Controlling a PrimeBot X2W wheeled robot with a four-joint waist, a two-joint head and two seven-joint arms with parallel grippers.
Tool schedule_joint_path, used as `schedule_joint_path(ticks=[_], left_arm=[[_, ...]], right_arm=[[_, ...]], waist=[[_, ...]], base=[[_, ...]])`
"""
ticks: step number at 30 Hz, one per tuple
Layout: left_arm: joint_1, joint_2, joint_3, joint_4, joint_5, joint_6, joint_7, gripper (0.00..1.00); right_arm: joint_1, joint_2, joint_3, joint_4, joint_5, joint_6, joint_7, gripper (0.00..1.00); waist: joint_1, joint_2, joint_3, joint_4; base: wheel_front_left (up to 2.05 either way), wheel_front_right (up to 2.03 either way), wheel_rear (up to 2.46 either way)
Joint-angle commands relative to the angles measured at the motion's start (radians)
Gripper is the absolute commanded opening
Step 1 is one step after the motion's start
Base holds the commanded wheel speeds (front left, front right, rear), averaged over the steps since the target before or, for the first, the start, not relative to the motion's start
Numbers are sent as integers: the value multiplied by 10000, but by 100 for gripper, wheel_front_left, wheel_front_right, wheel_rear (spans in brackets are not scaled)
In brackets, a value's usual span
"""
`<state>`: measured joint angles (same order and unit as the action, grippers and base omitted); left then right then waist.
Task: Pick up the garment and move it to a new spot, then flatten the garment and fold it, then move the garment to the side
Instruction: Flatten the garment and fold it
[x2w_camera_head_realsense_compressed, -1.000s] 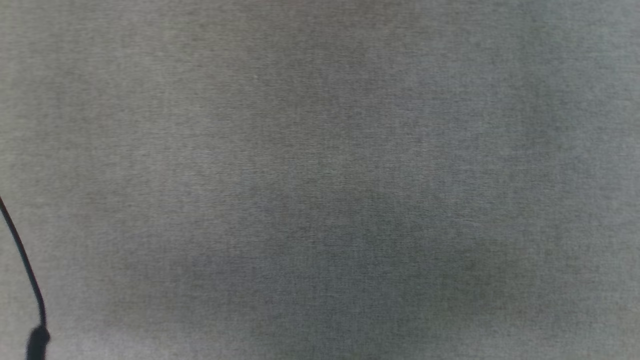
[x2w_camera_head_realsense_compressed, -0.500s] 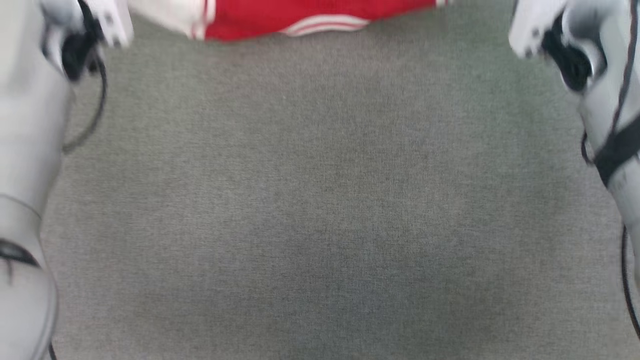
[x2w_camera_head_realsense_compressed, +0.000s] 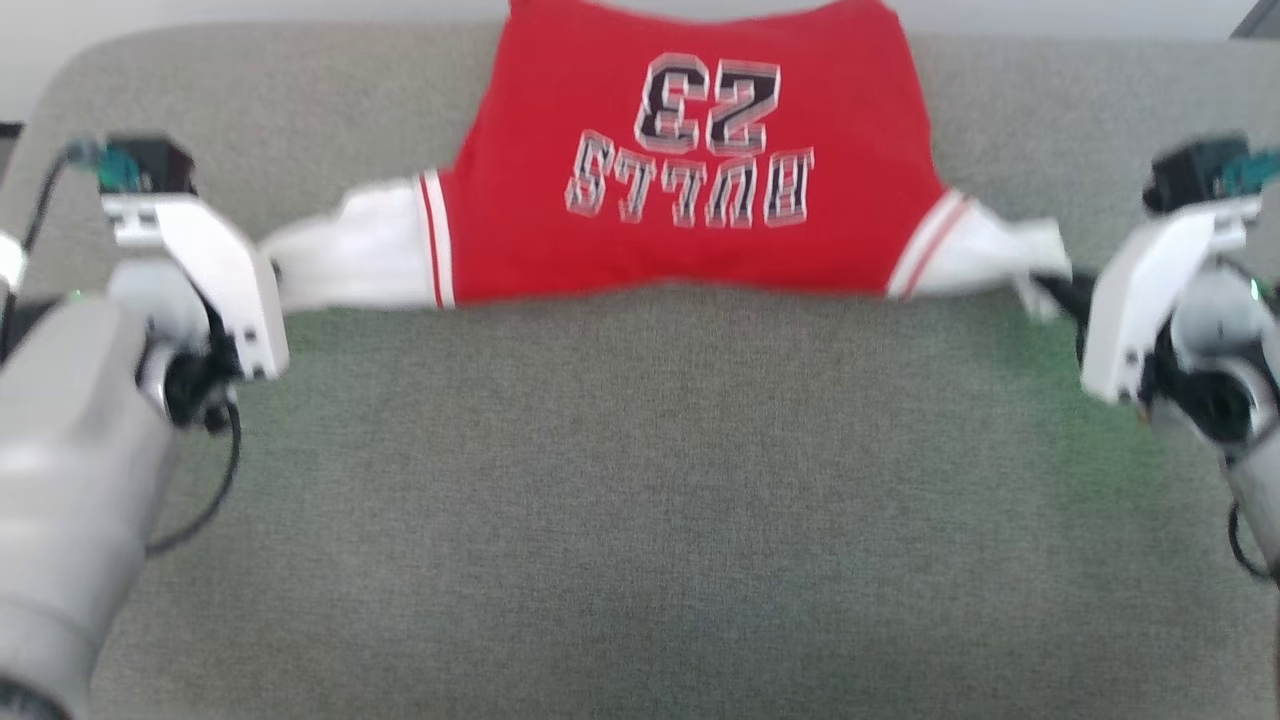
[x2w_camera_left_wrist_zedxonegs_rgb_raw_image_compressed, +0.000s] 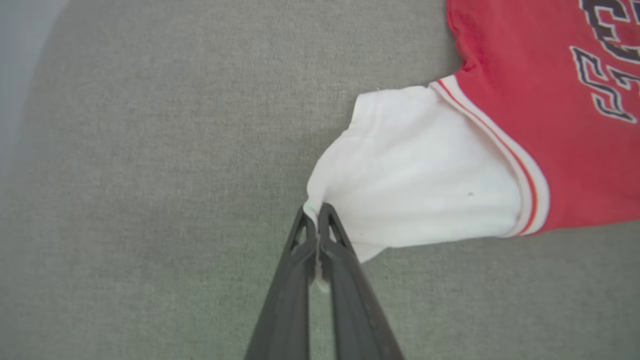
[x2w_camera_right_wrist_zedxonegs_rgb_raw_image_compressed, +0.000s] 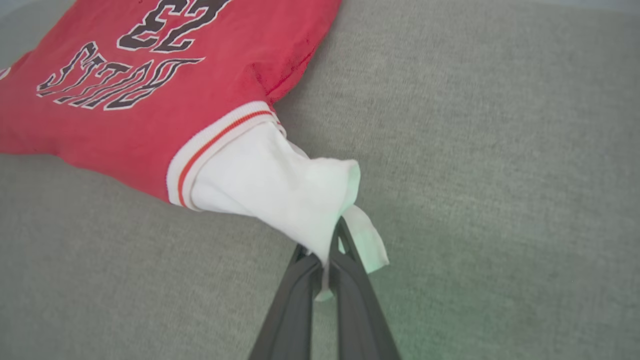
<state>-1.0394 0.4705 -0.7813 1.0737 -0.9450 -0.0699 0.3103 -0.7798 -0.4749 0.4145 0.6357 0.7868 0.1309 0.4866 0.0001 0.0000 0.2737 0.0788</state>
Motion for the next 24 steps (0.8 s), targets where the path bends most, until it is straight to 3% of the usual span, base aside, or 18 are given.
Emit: schedule_joint_path(ticks=[1,4,7,13,17,20,24], left_arm=[[453,134,65,-406,-203,172,89,0],[1559,547,141,-1792,-400,704,327,0],[2870,1138,226,-3835,-658,1629,631,0],[5944,2734,421,-8933,-1186,4321,1335,0],[7758,3493,557,-11438,-1582,5851,1480,0],[8693,3783,527,-12623,-1811,6593,1548,0],[9307,3894,500,-13357,-1917,6996,1427,0]], right_arm=[[462,-172,-104,-320,184,-3,316,0],[1464,-496,-259,-1229,381,-3,969,0],[2520,-748,-582,-2154,508,-3,1538,0],[4515,-1050,-1357,-3972,548,-3,2612,0],[5734,-1184,-1845,-5056,508,-3,3456,0],[6591,-1220,-2255,-5785,538,-3,4032,0],[7580,-1064,-2856,-6436,392,-3,4646,0]], waist=[[-1,0,-283,20],[-1,0,-511,24],[-1,0,-632,39],[-1,0,-637,60],[-1,0,-552,63],[-1,0,-447,107],[-1,0,-312,202]], base=[[0,0,0],[0,0,0],[0,0,0],[0,0,0],[0,0,0],[0,0,0],[0,0,0]])
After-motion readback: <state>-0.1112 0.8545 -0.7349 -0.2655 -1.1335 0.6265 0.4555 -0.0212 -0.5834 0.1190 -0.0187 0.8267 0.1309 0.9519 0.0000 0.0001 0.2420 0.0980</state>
